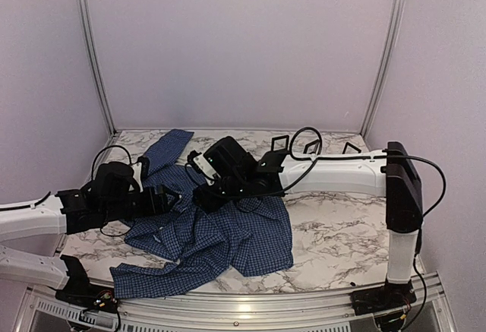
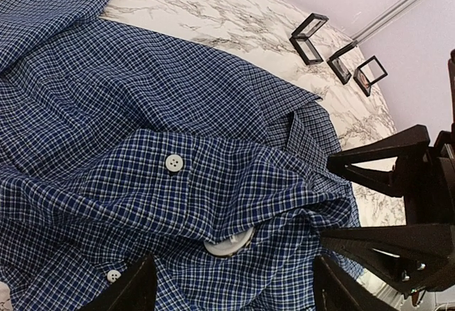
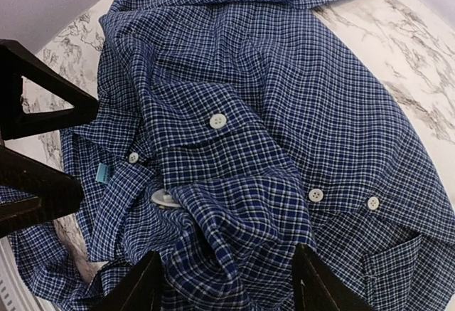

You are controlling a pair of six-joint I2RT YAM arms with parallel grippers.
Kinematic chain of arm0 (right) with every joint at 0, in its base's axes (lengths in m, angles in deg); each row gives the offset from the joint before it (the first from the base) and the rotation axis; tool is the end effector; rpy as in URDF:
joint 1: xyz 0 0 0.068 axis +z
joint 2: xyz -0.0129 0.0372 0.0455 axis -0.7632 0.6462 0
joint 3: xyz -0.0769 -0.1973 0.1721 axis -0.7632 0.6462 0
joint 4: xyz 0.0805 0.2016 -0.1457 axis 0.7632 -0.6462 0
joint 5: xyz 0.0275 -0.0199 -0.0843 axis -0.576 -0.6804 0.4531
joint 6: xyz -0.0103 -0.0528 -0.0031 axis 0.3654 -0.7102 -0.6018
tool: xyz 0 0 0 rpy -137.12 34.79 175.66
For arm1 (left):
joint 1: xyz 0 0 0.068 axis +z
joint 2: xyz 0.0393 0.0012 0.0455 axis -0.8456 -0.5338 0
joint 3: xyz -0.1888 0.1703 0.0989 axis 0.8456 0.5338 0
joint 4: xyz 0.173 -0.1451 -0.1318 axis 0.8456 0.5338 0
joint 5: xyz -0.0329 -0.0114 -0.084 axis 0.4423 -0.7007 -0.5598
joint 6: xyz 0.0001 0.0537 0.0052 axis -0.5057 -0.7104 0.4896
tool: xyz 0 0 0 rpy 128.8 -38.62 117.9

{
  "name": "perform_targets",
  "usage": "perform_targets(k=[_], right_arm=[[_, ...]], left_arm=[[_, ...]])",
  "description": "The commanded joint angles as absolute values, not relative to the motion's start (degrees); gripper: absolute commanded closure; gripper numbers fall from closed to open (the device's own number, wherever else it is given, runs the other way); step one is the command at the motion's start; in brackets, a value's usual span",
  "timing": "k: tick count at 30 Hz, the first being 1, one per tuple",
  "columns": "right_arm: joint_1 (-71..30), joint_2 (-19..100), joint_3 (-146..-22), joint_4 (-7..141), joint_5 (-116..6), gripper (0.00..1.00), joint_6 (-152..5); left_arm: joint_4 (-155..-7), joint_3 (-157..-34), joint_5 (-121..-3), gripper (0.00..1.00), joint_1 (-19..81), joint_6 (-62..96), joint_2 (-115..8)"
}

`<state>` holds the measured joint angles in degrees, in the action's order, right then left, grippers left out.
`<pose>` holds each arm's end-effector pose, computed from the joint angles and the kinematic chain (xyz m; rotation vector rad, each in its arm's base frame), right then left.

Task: Remove the brooch from the garment
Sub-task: Pick up the crumpled clothing from the center of the board.

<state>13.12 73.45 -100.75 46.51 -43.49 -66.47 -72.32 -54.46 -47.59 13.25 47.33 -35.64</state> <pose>0.2109 0.4062 0.2446 -0.9636 2.1939 0.5768 0.1573 -0.1490 0.2216 -0.0087 2.2394 -0.7423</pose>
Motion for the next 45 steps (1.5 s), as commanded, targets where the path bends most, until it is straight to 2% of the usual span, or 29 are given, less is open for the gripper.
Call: perform_targets(k=[1, 7, 10, 15, 18, 22, 37, 45], right_arm=[[13.6, 76.3, -104.0, 42.4, -41.1, 0.39, -65.5], [13.6, 78.2, -102.4, 42.8, -42.3, 0.39, -63.9], [13.6, 77.9, -100.4, 44.1, -42.8, 0.48, -63.2], [13.5, 78.0, -98.8, 45.2, -43.9, 0.78, -62.2], [13.4, 78.1, -98.1, 45.9, -44.7, 0.89, -61.9], [13.0, 77.7, -97.2, 46.9, -46.0, 1.0, -61.7], [9.8, 74.7, -93.2, 52.6, -55.4, 1.0, -59.7], [9.7, 74.0, -92.8, 53.8, -58.5, 1.0, -60.5]], left_arm=[[-72.8, -53.3, -48.9, 0.26, 13.6, 46.4, -38.0], [-73.6, -54.3, -50.8, 0.38, 13.5, 44.5, -41.8], [-73.6, -55.0, -52.0, 0.43, 13.5, 43.2, -43.8], [-72.4, -56.8, -53.2, 0.48, 13.6, 41.3, -47.0], [-73.2, -57.3, -53.6, 0.49, 13.4, 40.8, -48.6], [-71.8, -58.7, -53.6, 0.52, 13.4, 38.5, -49.9], [-65.5, -64.3, -51.4, 0.62, 11.7, 32.7, -54.8], [-70.5, -58.8, -52.6, 0.58, 11.9, 48.8, -50.0]])
